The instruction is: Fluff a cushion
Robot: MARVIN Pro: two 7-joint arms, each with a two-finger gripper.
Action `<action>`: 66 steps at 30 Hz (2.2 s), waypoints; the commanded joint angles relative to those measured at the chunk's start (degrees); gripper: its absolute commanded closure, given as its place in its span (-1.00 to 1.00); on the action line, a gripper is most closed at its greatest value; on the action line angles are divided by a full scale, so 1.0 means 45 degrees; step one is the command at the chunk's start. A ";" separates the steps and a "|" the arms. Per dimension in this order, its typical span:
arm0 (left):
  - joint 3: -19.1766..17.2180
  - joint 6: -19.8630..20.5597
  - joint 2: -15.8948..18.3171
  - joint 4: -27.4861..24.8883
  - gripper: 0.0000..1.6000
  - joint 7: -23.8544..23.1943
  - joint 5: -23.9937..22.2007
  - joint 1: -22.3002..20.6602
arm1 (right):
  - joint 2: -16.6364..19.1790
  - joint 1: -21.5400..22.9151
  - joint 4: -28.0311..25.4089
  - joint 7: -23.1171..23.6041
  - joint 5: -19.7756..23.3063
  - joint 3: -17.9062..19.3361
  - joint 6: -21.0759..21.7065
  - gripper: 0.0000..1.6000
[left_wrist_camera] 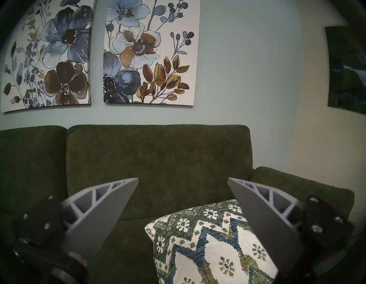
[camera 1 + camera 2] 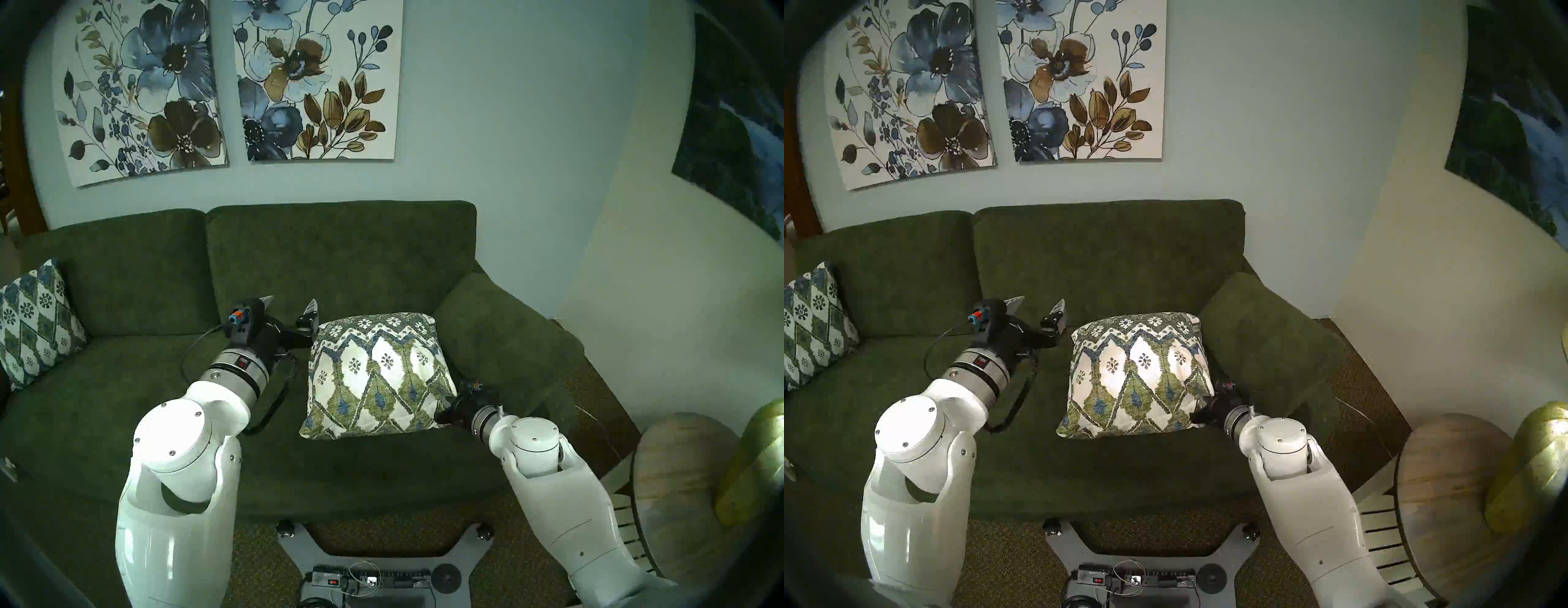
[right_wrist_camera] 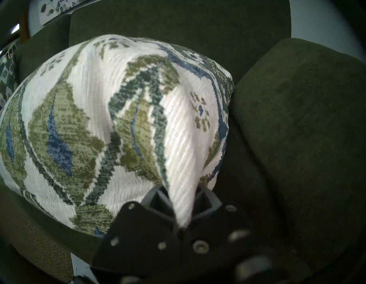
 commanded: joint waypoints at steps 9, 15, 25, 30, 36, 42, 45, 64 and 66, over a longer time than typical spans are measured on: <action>0.0020 0.0030 -0.0041 -0.0157 -1.00 -0.0022 0.0031 -0.0069 | -0.0290 -0.0095 -0.0128 -0.0572 -0.0196 0.0165 -0.0650 1.00; -0.0121 0.0299 0.0215 -0.0541 -1.00 -0.0307 0.0021 0.0309 | -0.0312 -0.0099 -0.0125 -0.0565 -0.0226 0.0182 -0.0659 1.00; -0.0407 0.1016 -0.0157 -0.1153 -1.00 -0.0705 0.0128 0.2173 | -0.0326 -0.0085 -0.0108 -0.0543 -0.0250 0.0188 -0.0621 1.00; 0.0246 0.1089 -0.0410 -0.1410 -1.00 -0.1035 0.0259 0.3407 | -0.0327 -0.0078 -0.0100 -0.0537 -0.0256 0.0185 -0.0611 1.00; 0.0490 0.1087 -0.0407 -0.0667 -1.00 -0.1112 0.0582 0.4073 | -0.0328 -0.0077 -0.0098 -0.0534 -0.0261 0.0186 -0.0612 1.00; 0.0191 -0.0442 -0.0010 0.0406 -1.00 -0.1041 0.1177 0.5023 | -0.0331 -0.0087 -0.0108 -0.0537 -0.0264 0.0194 -0.0631 1.00; 0.0141 -0.0730 0.0120 0.0916 -1.00 -0.1090 0.1310 0.4816 | -0.0332 -0.0090 -0.0111 -0.0539 -0.0265 0.0196 -0.0637 1.00; 0.1280 -0.2754 0.1070 0.3973 -1.00 -0.1712 0.1687 0.1653 | -0.0332 -0.0070 -0.0082 -0.0523 -0.0278 0.0184 -0.0607 1.00; 0.1412 -0.2864 0.1152 0.4405 -1.00 -0.1774 0.1822 0.1383 | -0.0333 -0.0072 -0.0086 -0.0523 -0.0279 0.0188 -0.0612 1.00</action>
